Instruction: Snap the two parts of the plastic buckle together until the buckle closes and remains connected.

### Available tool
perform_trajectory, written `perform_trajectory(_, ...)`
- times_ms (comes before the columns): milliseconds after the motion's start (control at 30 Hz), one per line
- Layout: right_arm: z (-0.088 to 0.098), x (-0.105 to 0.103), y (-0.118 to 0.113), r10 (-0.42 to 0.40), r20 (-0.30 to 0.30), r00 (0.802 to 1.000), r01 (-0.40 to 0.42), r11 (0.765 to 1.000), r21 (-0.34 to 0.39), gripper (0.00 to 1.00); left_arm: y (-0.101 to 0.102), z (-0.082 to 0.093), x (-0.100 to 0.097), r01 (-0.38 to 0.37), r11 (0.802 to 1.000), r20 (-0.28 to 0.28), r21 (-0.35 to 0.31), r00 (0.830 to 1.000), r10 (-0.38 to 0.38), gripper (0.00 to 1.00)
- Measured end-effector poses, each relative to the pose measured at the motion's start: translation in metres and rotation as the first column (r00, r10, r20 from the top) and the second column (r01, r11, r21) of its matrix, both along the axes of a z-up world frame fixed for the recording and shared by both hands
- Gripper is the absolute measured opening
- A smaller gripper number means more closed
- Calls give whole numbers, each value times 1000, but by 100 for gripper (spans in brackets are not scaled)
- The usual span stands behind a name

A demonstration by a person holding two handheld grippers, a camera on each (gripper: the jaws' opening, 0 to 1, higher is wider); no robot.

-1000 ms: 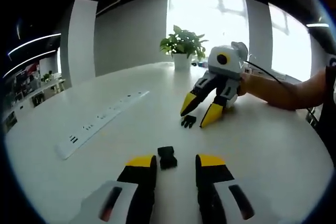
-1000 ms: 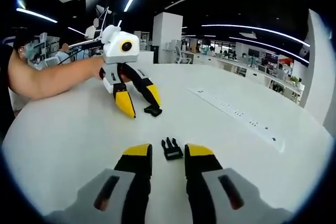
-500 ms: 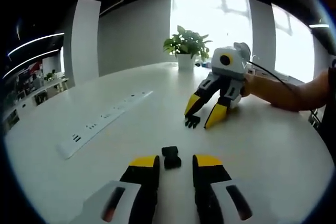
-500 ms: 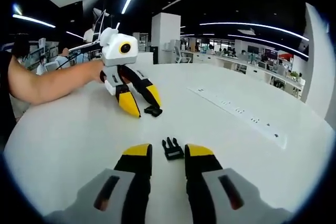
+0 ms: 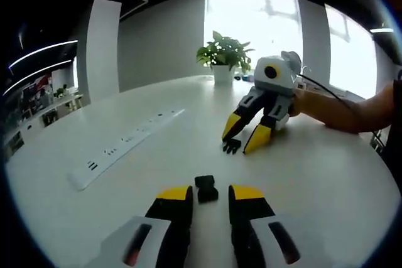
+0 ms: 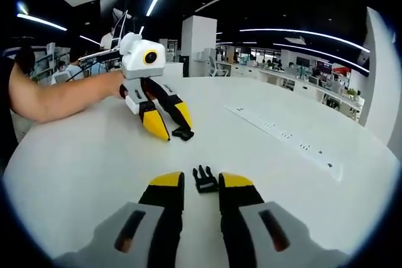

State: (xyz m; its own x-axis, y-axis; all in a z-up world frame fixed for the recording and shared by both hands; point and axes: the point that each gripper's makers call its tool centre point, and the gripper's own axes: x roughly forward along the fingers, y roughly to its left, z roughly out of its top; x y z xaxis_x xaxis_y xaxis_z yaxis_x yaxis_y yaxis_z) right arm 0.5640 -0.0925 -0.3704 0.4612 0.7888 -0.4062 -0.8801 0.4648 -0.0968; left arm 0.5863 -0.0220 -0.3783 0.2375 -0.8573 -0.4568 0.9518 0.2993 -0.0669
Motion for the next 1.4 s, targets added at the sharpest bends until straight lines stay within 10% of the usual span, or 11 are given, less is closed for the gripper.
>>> perform_trajectory(1400,-1,3,1,-12,-9,1000,12,1000,14,24,1,1,2,-9,1000,12,0,1000,9,17)
